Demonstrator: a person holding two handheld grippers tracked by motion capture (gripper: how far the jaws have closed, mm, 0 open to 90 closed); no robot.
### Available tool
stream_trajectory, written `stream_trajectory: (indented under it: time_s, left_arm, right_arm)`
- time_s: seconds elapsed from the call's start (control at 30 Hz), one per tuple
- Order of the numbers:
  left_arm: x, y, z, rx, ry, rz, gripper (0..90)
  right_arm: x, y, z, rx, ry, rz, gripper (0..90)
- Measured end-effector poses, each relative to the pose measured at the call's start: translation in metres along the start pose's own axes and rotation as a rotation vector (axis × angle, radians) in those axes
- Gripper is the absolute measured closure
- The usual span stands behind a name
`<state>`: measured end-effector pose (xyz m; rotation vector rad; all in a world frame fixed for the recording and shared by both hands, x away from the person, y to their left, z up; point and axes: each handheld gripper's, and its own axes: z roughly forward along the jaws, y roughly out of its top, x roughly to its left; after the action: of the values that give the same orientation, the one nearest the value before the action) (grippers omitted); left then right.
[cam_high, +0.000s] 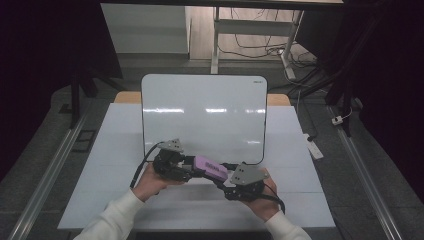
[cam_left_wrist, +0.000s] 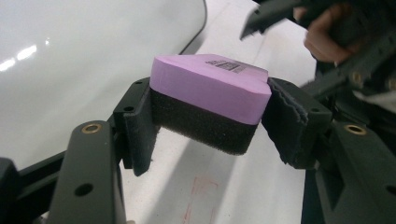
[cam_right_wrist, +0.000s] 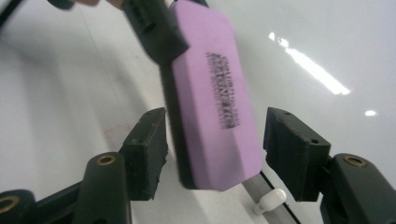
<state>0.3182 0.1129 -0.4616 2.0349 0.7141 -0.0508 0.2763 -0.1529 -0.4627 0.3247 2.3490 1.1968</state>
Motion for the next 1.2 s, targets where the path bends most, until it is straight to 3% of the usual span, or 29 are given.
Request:
stream_trajectory:
  time_s: [0.17,0.33,0.47,0.57,0.73,0.9,0.97,1.07,1.2]
  left_arm:
    - [0.001,0.001,0.002,-0.015,0.002,-0.045,38.0]
    - [0.000,0.002,0.006,-0.023,-0.024,-0.083,37.9]
    - [0.001,0.002,0.008,-0.026,-0.036,-0.106,37.9]
    - [0.002,0.002,0.008,-0.026,-0.055,-0.119,38.0]
    - [0.002,0.002,0.007,-0.046,-0.060,-0.128,39.8]
    - [0.000,0.002,0.004,-0.071,-0.016,-0.094,31.7]
    - [0.000,0.001,0.002,-0.084,0.005,-0.083,27.7]
    - [-0.002,0.000,-0.003,-0.098,0.036,-0.053,24.1]
    - [-0.005,-0.006,-0.013,-0.099,0.070,-0.012,23.1]
  right_arm:
    - [0.010,0.002,0.007,0.027,-0.066,-0.056,40.9]
    - [0.017,0.004,0.011,0.048,-0.130,-0.110,44.0]
    - [0.024,0.004,0.017,0.080,-0.172,-0.181,46.9]
    - [0.028,0.004,0.019,0.100,-0.230,-0.237,53.5]
    - [0.030,0.003,0.019,0.113,-0.278,-0.280,60.9]
    - [0.027,0.003,0.017,0.105,-0.289,-0.273,62.6]
    - [0.025,0.002,0.016,0.093,-0.286,-0.246,62.8]
    - [0.017,0.001,0.013,0.082,-0.286,-0.190,62.9]
    - [0.003,0.000,0.005,0.043,-0.300,-0.072,62.8]
